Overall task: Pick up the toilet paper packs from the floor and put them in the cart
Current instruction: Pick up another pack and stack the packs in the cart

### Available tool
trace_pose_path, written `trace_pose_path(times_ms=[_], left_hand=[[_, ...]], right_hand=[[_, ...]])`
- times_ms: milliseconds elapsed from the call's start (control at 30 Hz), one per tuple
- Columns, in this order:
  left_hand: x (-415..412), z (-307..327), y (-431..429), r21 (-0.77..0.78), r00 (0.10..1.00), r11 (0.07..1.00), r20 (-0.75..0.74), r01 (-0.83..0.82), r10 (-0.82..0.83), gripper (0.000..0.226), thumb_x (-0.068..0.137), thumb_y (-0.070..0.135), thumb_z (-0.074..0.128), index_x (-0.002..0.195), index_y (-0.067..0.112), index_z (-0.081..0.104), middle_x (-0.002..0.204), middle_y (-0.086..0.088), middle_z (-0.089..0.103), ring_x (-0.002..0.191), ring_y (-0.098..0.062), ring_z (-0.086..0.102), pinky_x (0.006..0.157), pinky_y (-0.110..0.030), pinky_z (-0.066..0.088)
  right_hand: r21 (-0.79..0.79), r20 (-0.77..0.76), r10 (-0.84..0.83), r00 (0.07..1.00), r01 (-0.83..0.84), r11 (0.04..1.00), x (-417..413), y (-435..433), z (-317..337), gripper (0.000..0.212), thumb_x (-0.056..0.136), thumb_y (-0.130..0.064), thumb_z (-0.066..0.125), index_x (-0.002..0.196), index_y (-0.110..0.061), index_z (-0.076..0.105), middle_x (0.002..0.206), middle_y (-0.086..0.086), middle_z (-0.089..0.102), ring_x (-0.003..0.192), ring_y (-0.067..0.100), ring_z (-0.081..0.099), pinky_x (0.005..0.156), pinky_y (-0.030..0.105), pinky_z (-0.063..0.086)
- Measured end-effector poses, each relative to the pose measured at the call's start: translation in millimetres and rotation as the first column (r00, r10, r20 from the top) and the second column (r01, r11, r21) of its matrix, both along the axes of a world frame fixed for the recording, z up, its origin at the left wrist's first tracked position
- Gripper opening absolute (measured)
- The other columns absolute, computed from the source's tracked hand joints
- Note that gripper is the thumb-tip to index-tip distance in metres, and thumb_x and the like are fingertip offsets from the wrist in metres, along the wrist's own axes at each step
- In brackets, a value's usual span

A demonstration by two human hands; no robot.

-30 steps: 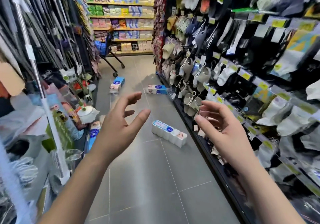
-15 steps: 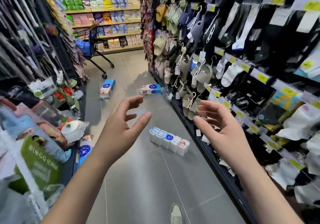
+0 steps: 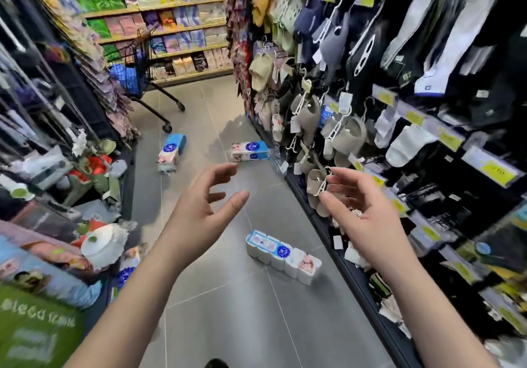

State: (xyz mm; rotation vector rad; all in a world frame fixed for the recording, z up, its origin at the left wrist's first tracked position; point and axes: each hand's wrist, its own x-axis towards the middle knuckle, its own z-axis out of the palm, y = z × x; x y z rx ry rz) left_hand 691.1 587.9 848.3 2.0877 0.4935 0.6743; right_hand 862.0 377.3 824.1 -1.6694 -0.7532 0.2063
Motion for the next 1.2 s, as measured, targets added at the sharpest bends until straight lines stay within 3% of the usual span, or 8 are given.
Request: trace_pose_path(times_ms=[333,467,567,700,867,967,1100,1200], left_hand=[[125,-43,135,-0.065,0.992,0.991,-0.044,0.119,-0.122,0.043,0.086,0.042,0.067,0.127,0.037,0.053,0.128,0.013,0.057,0.124,0.0,0.053,0.102,-0.033,0.05],[179,-64,204,-0.158,0.978,0.971,-0.07,0.182,-0.194,0.043,0.082,0.047,0.068,0.122,0.045,0.054,0.126,0.017,0.057,0.118,-0.005,0.059,0.098,-0.028,0.05],[214,-87,250,-0.176,0.954,0.949,-0.104,0.26,-0.281,0.044,0.085,0.04,0.07,0.127,0.04,0.054,0.127,0.015,0.057,0.12,-0.005,0.058,0.1,-0.033,0.05],[253,-117,285,-0.179,0.917,0.927,-0.169,0.331,-0.36,0.05,0.087,0.028,0.074,0.133,0.025,0.054,0.129,0.005,0.058,0.122,-0.002,0.054,0.101,-0.037,0.051],[285,-152,302,-0.201,0.866,0.91,-0.287,0.363,-0.409,0.056,0.084,0.033,0.077,0.134,0.028,0.051,0.131,0.006,0.054,0.121,-0.001,0.052,0.101,-0.035,0.051],[299,-182,304,-0.156,0.851,0.936,-0.389,0.317,-0.353,0.062,0.08,0.038,0.079,0.134,0.03,0.05,0.13,0.009,0.052,0.119,-0.003,0.052,0.097,-0.029,0.049],[313,-250,307,-0.105,0.828,0.954,-0.476,0.281,-0.296,0.069,0.076,0.039,0.082,0.135,0.033,0.046,0.129,0.013,0.046,0.118,-0.004,0.05,0.098,-0.035,0.049],[326,-316,307,-0.098,0.797,0.959,-0.537,0.265,-0.276,0.072,0.077,0.041,0.081,0.138,0.03,0.045,0.135,0.009,0.045,0.121,-0.005,0.049,0.102,-0.035,0.047]], right_hand=[[-0.091,-0.046,-0.136,0.99,0.131,0.987,81,99,-36,0.037,0.089,-0.026,0.075,0.123,-0.034,0.063,0.117,-0.013,0.07,0.114,0.005,0.064,0.1,0.028,0.05],[-0.143,-0.064,-0.236,0.97,0.225,0.964,113,156,-57,0.037,0.089,-0.031,0.075,0.123,-0.038,0.062,0.118,-0.015,0.069,0.116,0.004,0.063,0.103,0.037,0.051],[-0.193,-0.093,-0.292,0.952,0.271,0.943,133,196,-69,0.037,0.089,-0.029,0.075,0.123,-0.034,0.062,0.118,-0.015,0.069,0.113,0.003,0.065,0.101,0.045,0.052],[-0.257,-0.108,-0.366,0.924,0.329,0.908,153,224,-84,0.038,0.088,-0.024,0.078,0.122,-0.028,0.062,0.116,-0.013,0.069,0.108,0.001,0.065,0.102,0.035,0.052],[-0.372,-0.127,-0.423,0.897,0.352,0.859,175,228,-112,0.044,0.087,-0.031,0.078,0.127,-0.03,0.061,0.119,-0.015,0.067,0.113,0.002,0.063,0.104,0.035,0.05],[-0.446,-0.127,-0.435,0.891,0.34,0.828,190,226,-145,0.047,0.086,-0.03,0.079,0.129,-0.027,0.06,0.119,-0.011,0.066,0.112,0.003,0.063,0.104,0.037,0.05],[-0.569,-0.141,-0.426,0.893,0.279,0.774,212,221,-215,0.055,0.082,-0.036,0.08,0.131,-0.033,0.056,0.121,-0.012,0.064,0.115,0.002,0.06,0.104,0.038,0.049],[-0.631,-0.157,-0.418,0.895,0.234,0.739,228,220,-281,0.061,0.082,-0.038,0.081,0.136,-0.033,0.053,0.125,-0.012,0.062,0.116,0.002,0.06,0.104,0.032,0.048]])
